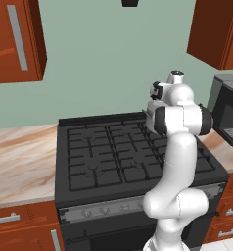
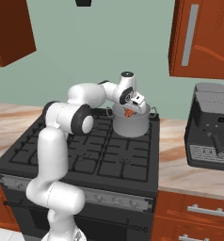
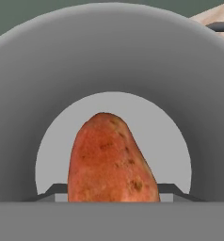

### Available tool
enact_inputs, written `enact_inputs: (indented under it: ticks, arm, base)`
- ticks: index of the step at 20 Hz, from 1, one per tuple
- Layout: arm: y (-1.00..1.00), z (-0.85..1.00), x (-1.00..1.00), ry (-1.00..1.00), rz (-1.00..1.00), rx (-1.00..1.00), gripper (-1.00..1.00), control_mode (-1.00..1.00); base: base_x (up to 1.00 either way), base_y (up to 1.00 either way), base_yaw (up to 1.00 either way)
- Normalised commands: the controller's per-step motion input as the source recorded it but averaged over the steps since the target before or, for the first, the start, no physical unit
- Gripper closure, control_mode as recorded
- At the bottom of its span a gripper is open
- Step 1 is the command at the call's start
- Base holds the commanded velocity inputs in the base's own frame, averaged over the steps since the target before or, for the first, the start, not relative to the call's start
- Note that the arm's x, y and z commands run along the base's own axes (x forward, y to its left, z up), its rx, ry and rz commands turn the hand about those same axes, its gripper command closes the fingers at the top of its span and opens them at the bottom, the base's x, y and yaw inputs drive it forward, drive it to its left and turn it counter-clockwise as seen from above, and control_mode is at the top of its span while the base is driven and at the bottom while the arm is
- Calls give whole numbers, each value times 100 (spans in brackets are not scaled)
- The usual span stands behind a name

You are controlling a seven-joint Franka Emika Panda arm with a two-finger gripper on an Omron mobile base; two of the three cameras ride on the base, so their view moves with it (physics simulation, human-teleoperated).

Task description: Turn on the burner for the pot on the stove. Wait thirty seconds for the pot to heat up. Then add the sweet potato to the pot.

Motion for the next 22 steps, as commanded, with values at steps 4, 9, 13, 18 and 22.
enact_inputs:
  ticks: [4, 9, 13, 18, 22]
  arm:
    - [0, 0, 0, 0, 0, 0, 100, -100]
    - [0, 0, 0, 0, 0, 0, 100, -100]
    - [0, 0, 0, 0, 0, 0, 100, -100]
    - [0, 0, 0, 0, 0, 0, 100, -100]
    - [0, 0, 0, 0, 0, 0, 100, -100]
  base:
    - [0, 0, 0]
    - [0, 0, 0]
    - [0, 0, 0]
    - [0, 0, 0]
    - [0, 0, 0]
